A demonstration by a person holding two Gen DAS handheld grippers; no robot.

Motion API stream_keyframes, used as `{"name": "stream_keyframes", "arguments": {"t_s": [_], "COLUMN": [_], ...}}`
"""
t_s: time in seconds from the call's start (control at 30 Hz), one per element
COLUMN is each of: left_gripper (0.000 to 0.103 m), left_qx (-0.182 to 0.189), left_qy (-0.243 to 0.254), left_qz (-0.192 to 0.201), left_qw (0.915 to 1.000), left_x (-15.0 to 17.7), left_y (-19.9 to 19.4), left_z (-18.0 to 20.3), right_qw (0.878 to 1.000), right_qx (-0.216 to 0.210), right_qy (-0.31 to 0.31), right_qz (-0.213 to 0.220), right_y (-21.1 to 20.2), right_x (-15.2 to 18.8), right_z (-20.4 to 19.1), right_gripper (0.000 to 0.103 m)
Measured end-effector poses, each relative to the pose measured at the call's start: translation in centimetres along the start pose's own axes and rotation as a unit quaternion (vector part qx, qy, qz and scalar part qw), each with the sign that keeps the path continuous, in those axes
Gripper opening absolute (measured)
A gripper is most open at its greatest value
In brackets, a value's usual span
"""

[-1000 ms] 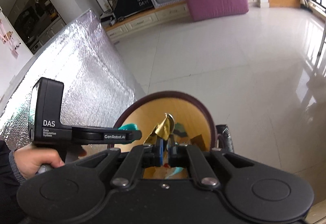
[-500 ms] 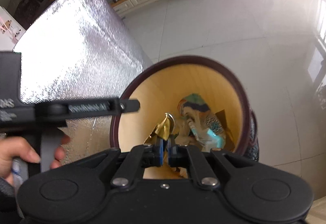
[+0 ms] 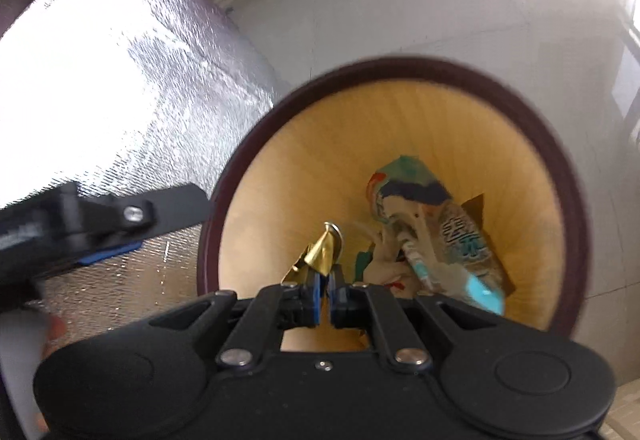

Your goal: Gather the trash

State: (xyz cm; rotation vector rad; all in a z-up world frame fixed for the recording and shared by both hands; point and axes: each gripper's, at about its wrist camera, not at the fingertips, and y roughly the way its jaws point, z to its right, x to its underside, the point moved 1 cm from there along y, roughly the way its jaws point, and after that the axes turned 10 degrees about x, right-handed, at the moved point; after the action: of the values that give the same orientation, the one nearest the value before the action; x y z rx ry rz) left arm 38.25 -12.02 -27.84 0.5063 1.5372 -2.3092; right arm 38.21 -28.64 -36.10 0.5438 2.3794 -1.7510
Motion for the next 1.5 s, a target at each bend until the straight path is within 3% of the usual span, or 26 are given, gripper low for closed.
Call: {"name": "stream_keyframes", "arguments": {"t_s": [0.03,0.1,0.33,0.4,0.53,0.6,0.93,1.5], "left_gripper": [0.102,0.103,0.103,0.103,0.103,0.103,0.103,0.103], "left_qx": [-0.001,-0.002,-0.012,-0.012,-0.013,-0.012,-0.015,0.01], "left_qy": [0.0,-0.002,-0.005,-0.002,0.011,0.018,0.046,0.098], "left_qz": [-0.001,-0.004,-0.014,-0.017,-0.02,-0.019,0.004,0.039], "left_qw": [1.0,1.0,0.9998,0.9998,0.9996,0.9996,0.9988,0.9944], "left_x": [0.0,0.0,0.2,0.2,0.5,0.7,1.3,4.7], "left_y": [0.1,0.3,0.9,1.0,0.7,0.1,-5.1,-16.8], "left_z": [0.0,-0.2,-0.7,-0.5,0.4,0.8,2.8,6.8], "right_qw": [1.0,1.0,0.999,0.999,0.999,0.998,0.992,0.977], "right_qx": [0.001,0.01,0.036,0.037,0.044,0.051,0.101,0.139], "right_qy": [0.005,0.015,-0.008,-0.006,-0.015,-0.018,-0.019,-0.033], "right_qz": [-0.005,-0.009,-0.012,-0.007,0.012,0.024,0.071,0.159], "right_y": [0.5,1.0,-0.2,-1.1,-3.8,-5.3,-12.6,-25.8], "right_x": [0.0,0.3,0.9,0.8,0.8,0.8,1.5,5.6], "right_z": [-0.1,0.0,0.5,0.7,0.7,0.8,1.2,-1.3], "right_gripper": [0.011,0.046,0.058,0.076,0.088,0.101,0.103,0.103]}}
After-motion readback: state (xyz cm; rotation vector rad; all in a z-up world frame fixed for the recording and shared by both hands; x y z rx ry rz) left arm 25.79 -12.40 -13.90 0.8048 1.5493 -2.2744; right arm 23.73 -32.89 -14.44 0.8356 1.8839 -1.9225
